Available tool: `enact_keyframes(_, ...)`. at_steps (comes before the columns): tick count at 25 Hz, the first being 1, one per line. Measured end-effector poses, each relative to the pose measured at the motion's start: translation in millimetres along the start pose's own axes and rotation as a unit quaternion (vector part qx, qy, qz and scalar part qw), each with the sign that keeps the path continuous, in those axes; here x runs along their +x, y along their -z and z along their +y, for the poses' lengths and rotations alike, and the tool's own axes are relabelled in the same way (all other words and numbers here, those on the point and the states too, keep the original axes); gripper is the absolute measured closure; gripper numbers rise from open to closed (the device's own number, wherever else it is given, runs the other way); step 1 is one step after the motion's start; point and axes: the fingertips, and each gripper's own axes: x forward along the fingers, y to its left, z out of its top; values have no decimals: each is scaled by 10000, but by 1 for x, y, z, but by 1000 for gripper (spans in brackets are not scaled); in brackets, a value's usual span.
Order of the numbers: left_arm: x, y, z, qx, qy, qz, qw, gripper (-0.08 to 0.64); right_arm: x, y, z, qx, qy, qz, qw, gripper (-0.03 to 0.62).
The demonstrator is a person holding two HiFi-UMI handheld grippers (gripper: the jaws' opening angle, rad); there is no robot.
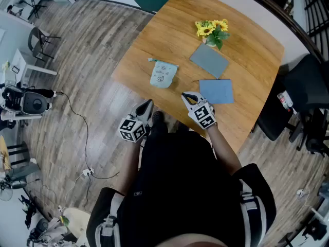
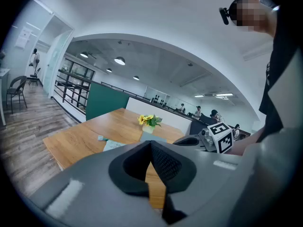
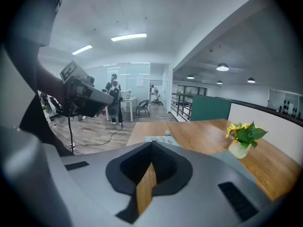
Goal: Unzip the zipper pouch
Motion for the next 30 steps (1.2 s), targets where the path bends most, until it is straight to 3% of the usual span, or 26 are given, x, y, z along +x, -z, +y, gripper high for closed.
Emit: enact_keyframes(30, 0, -3, -10, 195, 29, 12, 9998, 565, -13, 5, 3, 105, 95, -48, 9999, 589)
